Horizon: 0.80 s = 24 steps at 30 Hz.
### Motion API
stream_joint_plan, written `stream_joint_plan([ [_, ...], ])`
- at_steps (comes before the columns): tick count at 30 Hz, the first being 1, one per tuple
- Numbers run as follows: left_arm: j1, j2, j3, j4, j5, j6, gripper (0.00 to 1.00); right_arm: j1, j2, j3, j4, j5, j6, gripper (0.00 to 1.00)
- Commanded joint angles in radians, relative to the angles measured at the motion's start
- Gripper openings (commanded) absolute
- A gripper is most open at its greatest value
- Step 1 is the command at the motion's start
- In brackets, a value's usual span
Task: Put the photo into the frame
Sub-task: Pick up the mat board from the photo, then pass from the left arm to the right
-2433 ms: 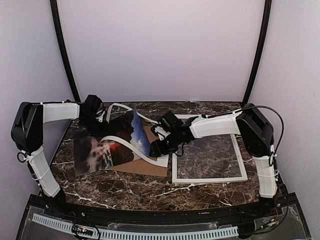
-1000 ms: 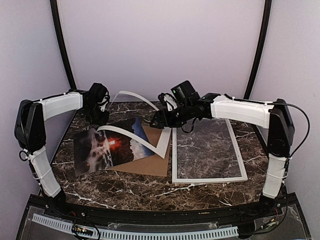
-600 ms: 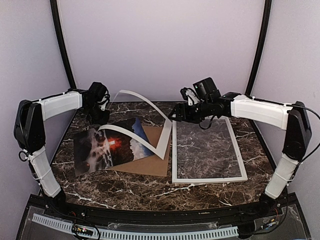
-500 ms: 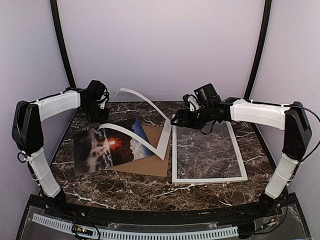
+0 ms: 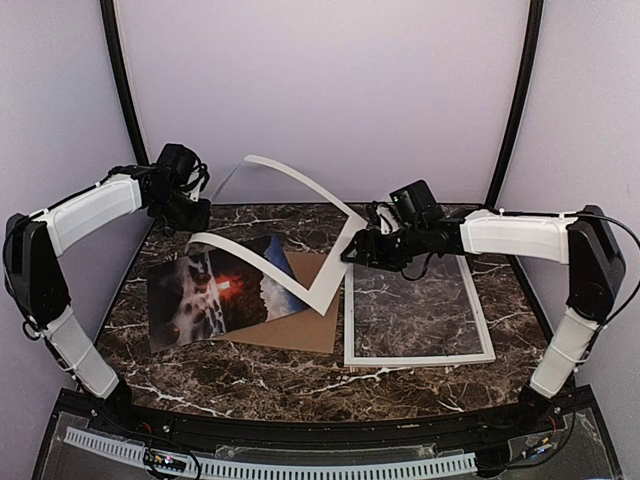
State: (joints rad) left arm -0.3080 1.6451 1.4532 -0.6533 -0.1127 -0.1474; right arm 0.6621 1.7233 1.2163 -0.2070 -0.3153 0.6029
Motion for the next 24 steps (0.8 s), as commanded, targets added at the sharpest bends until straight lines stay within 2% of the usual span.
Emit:
stream_joint_plan([
  [1,-0.007,-0.069,0.005,-0.002,-0.002,0.042,0.19,-0.006,-0.094,0.087,-0.067,0.062,-0.122,0.77],
  [7,-0.014,-0.1,-0.012,0.038,-0.023,0.104,0.19,-0.018,-0.183,0.139,-0.218,0.162,-0.239,0.77],
  [11,-0.041,-0.105,-0.014,0.061,-0.045,0.168,0.18,-0.03,-0.2,0.183,-0.287,0.156,-0.321,0.77],
  [18,-0.109,-0.101,-0.004,0.1,-0.076,0.292,0.17,-0.055,-0.17,0.313,-0.392,0.07,-0.449,0.77],
  [24,-0.189,-0.091,-0.001,0.128,-0.094,0.412,0.17,-0.127,-0.144,0.331,-0.394,-0.099,-0.434,0.77],
])
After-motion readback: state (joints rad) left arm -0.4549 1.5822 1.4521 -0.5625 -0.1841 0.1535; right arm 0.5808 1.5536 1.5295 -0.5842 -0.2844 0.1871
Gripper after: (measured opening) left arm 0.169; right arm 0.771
